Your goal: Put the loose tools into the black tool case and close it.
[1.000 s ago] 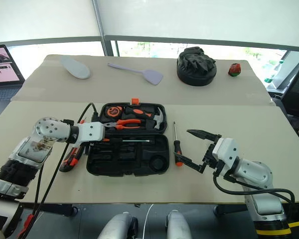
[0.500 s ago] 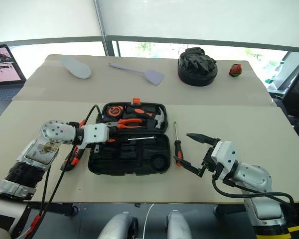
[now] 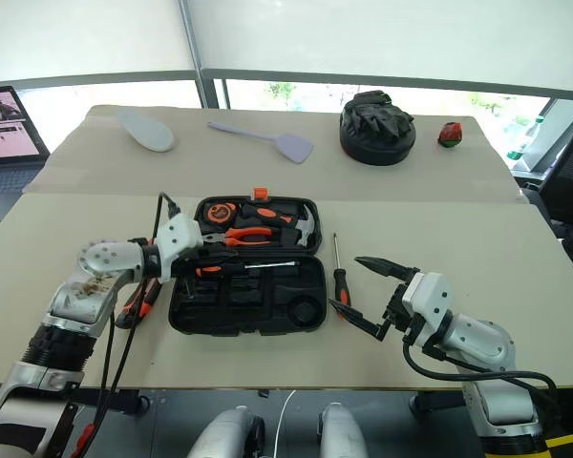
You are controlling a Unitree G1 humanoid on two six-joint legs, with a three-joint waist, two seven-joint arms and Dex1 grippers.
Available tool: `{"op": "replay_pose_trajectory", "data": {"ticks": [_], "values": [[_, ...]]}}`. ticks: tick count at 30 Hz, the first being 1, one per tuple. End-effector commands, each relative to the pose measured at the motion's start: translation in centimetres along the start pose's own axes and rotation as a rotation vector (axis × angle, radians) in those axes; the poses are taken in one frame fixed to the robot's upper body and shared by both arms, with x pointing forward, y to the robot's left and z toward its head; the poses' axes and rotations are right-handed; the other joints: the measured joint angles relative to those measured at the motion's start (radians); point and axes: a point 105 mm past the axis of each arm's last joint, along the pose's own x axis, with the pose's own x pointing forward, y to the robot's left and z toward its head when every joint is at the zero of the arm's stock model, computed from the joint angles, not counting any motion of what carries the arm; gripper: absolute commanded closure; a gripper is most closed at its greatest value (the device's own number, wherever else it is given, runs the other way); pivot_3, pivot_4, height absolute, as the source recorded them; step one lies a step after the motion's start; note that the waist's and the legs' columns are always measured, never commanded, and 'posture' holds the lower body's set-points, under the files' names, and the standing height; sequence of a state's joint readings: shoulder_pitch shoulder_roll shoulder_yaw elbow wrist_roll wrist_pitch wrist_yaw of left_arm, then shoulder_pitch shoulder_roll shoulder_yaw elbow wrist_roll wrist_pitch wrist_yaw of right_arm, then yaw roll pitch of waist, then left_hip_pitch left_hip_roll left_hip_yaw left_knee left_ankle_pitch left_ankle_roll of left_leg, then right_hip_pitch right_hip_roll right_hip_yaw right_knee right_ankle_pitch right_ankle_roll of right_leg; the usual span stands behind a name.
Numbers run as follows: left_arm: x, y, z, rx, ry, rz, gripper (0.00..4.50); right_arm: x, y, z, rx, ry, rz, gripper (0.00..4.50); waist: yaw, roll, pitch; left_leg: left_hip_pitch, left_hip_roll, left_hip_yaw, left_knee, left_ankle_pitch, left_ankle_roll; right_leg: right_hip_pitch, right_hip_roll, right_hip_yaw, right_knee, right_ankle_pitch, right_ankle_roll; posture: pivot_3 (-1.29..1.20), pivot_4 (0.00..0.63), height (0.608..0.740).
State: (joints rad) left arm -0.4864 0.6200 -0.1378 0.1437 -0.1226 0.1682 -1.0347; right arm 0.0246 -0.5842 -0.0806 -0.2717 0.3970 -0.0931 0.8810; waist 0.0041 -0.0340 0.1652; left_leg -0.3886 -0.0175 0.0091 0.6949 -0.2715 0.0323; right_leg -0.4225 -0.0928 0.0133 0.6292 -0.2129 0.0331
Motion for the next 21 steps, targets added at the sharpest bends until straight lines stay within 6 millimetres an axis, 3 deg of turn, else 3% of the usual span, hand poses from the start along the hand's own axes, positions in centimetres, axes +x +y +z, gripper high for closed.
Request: {"op": "replay_pose_trajectory", "data": {"ticks": [1,5,8,10,13,16,17,20,21], "values": [[0.7,-0.5,0.1,-0.003,-0.01,0.004,4.44,0.0,-0.2,0.7,-0.024,-0.014,-0.006,0.0,0.006,0.0,0.0,0.0,0.0,0.0,0.0,0.0,0.0,0.0,0.0,0.0,0.0,0.0,0.0,0.0,0.15,0.74],[1.3,-2.1,-1.1,-0.046,0.061,-0.064,4.44,-0.7,0.0,0.0,-0.018,0.025,-0.009,0.0,0.008,0.001,0.0,0.001,0.0,0.0,0.0,0.0,0.0,0.001,0.0,0.0,0.0,0.0,0.0,0.0,0.15,0.74],[1.5,-1.5,-2.2,-0.085,0.122,-0.011,4.44,-1.1,-0.1,-0.3,-0.013,0.038,-0.017,0.0,0.007,0.002,-0.001,0.001,0.0,0.0,0.0,0.0,0.0,0.002,-0.001,0.0,0.0,0.0,0.0,0.0,0.15,0.74],[2.0,-2.2,-2.8,-0.103,0.155,-0.035,4.44,-1.3,-0.2,-0.4,-0.011,0.046,-0.02,0.0,0.007,0.006,-0.003,0.003,0.0,0.0,0.0,0.0,0.0,0.003,0.0,0.0,0.0,0.0,0.0,0.0,0.15,0.74],[2.2,-3.1,-2.1,-0.146,0.108,-0.079,4.44,-1.5,-0.1,-0.5,-0.017,0.058,-0.036,0.0,0.008,0.009,-0.005,0.006,0.0,0.0,0.0,0.0,0.0,0.007,0.0,0.0,-0.001,0.0,0.0,0.0,0.15,0.74],[0.2,-1.5,0.8,-0.177,-0.103,0.0,4.44,-2.9,-1.0,-0.3,-0.016,0.09,-0.123,0.0,0.008,0.01,-0.006,0.008,0.0,0.0,0.0,0.0,0.0,0.01,-0.001,0.0,-0.001,-0.001,0.001,0.0,0.15,0.74],[-1.1,-1.1,1.7,-0.183,-0.172,0.013,4.2,-3.8,-1.2,-0.5,-0.004,0.116,-0.147,0.0,0.007,0.01,-0.006,0.008,0.0,0.0,0.0,0.0,0.001,0.009,-0.001,0.0,-0.002,-0.001,0.002,0.0,0.15,0.74],[-4.2,-2.5,3.2,-0.229,-0.251,-0.11,3.45,-6.1,-1.0,-1.2,0.019,0.197,-0.17,0.0,0.006,0.008,-0.005,-0.001,0.0,0.0,0.0,-0.001,0.001,0.0,-0.001,0.001,0.0,-0.001,0.001,0.0,0.15,0.74],[-5.2,-1.7,3.1,-0.204,-0.26,-0.057,3.23,-7.1,-0.7,-1.4,0.031,0.224,-0.178,0.0,0.006,0.008,-0.005,-0.001,0.0,0.0,0.0,-0.001,0.001,-0.001,-0.001,0.0,0.0,-0.001,0.001,0.0,0.15,0.74]]}}
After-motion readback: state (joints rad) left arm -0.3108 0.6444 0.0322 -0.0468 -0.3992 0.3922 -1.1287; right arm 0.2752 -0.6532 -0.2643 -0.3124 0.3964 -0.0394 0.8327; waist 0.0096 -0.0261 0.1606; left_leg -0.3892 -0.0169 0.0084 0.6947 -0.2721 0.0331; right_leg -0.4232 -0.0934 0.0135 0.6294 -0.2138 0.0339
